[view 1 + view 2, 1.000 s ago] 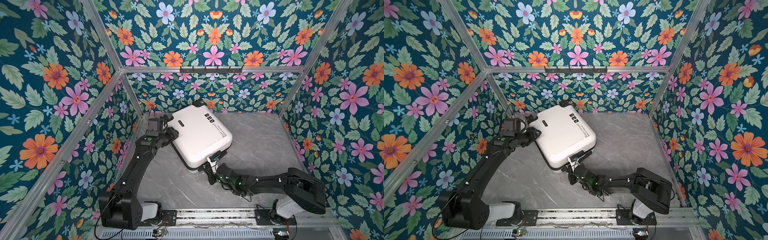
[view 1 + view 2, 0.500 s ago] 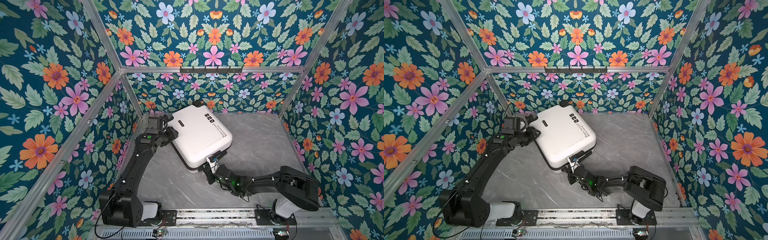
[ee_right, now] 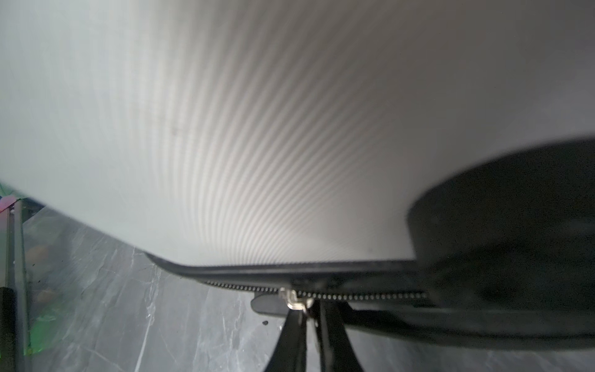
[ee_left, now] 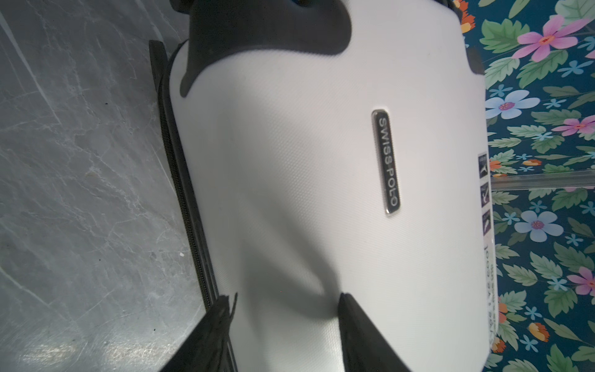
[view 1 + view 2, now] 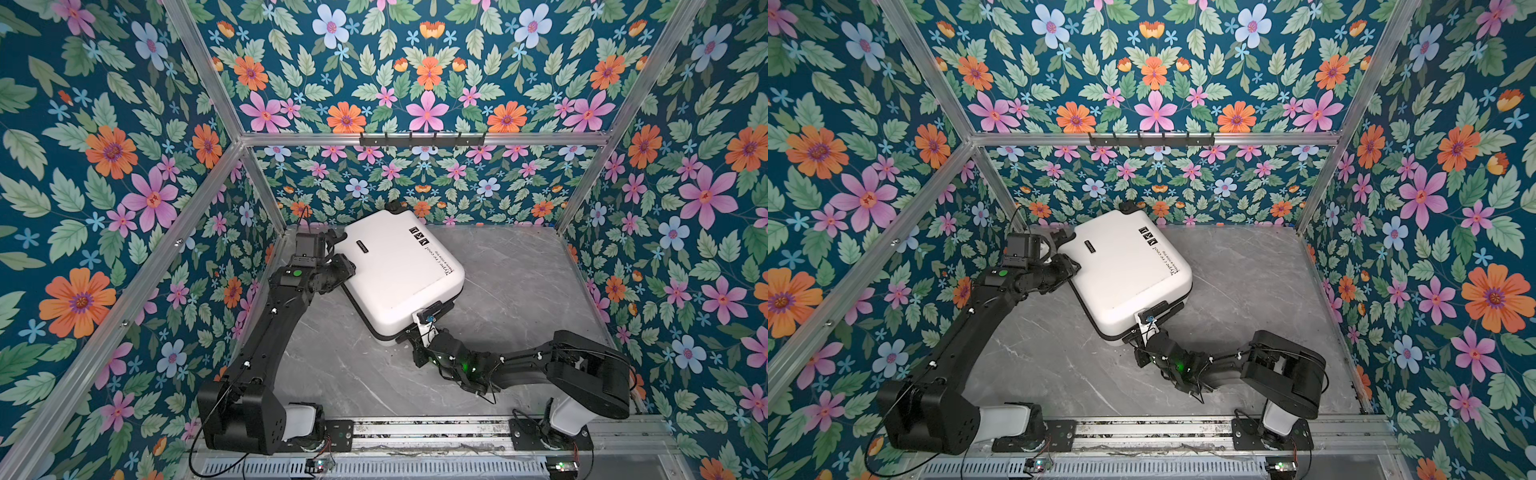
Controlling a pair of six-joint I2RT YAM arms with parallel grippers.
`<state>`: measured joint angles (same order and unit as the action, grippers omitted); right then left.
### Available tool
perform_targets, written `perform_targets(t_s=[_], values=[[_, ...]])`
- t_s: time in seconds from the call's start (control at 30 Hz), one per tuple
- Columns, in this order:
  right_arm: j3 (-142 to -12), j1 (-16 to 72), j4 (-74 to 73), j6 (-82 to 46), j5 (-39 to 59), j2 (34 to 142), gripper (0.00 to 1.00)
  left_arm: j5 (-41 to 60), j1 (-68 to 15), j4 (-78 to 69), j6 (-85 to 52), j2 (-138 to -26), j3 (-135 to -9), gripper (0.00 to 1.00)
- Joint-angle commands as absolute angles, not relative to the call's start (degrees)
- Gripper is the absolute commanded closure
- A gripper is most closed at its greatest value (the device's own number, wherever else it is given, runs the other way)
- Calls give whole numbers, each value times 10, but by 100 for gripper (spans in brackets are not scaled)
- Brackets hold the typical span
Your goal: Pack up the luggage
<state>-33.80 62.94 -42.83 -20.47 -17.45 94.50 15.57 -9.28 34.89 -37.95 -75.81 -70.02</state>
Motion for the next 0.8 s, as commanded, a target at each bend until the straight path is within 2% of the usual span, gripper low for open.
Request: perform_targets(t_s=[0.0, 0.17, 0.23, 0.47, 0.77], values=[[-341, 630, -455, -211, -199, 945, 90, 141, -92, 385, -373, -758, -711, 45], [-345, 630, -453, -214, -209, 945, 100, 141, -95, 396, -377, -761, -768, 46], [-347, 629, -454, -213, -209, 945, 100, 142, -107, 404, -382, -774, -802, 46], [-352, 630, -439, -220, -206, 945, 100, 107, -248, 405, -389, -861, -886, 47], [-340, 630, -424, -272, -229, 935, 100, 102, -253, 380, -410, -881, -800, 47]])
